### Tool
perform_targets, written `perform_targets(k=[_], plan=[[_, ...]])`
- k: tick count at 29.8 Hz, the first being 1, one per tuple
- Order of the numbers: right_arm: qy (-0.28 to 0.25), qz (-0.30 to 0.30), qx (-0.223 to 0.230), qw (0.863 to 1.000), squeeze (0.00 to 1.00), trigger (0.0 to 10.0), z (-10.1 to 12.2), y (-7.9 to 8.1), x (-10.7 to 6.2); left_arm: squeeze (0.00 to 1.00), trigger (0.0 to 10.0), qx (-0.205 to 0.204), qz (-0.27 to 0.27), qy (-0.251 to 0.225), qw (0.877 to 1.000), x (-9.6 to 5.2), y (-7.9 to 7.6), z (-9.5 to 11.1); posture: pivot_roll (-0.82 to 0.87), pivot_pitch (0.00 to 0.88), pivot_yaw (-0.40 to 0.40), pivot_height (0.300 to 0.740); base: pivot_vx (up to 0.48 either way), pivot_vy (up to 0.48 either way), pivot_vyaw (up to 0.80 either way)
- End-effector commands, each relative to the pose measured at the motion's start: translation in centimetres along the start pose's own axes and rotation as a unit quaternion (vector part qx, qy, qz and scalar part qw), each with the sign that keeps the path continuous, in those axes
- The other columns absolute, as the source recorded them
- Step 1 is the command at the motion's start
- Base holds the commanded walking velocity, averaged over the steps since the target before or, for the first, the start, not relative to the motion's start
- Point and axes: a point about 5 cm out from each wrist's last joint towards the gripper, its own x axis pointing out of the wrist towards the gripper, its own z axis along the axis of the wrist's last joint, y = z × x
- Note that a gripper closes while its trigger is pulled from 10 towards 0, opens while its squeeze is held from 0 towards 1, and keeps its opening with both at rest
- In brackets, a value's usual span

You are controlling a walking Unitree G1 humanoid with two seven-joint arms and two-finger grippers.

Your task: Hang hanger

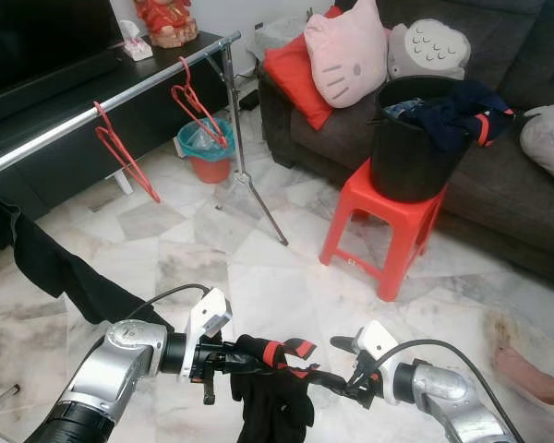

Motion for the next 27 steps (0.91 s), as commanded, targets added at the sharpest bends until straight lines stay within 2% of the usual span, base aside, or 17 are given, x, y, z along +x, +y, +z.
perform_targets(k=[1,23,24,25,26,27], plan=[[-0.005,-0.001,-0.003,1.0,0.0,10.0,0.2,0.0,0.1,0.0,10.0,0.007,-0.01,0.001,1.0,-0.2,-0.3,0.2,-0.01,0.051,0.076,0.74,0.0,0.0,0.0],[-0.011,0.002,-0.007,1.0,0.0,10.0,0.5,-0.1,0.1,0.0,10.0,0.007,-0.011,0.004,1.0,-0.2,-0.3,0.1,-0.01,0.051,0.076,0.74,0.0,0.0,0.0],[-0.074,0.019,-0.001,0.997,0.0,10.0,2.0,1.0,-0.1,0.0,10.0,-0.002,0.103,0.008,0.995,0.2,1.9,-1.8,-0.02,0.049,0.07,0.74,0.0,0.0,0.0],[-0.09,0.027,0.003,0.996,0.0,10.0,2.3,1.4,-0.1,0.0,10.0,-0.007,0.141,0.008,0.99,0.3,2.6,-2.4,-0.02,0.049,0.07,0.74,0.0,0.0,0.0],[-0.09,0.027,0.003,0.996,0.0,10.0,2.3,1.4,-0.1,0.0,10.0,-0.007,0.141,0.008,0.99,0.3,2.6,-2.4,-0.02,0.049,0.07,0.74,0.0,0.0,0.0],[-0.097,0.032,0.007,0.995,0.0,10.0,2.3,1.8,-0.1,0.0,10.0,-0.011,0.165,0.006,0.986,0.4,3.0,-2.7,-0.02,0.049,0.07,0.74,0.0,0.0,0.0]])
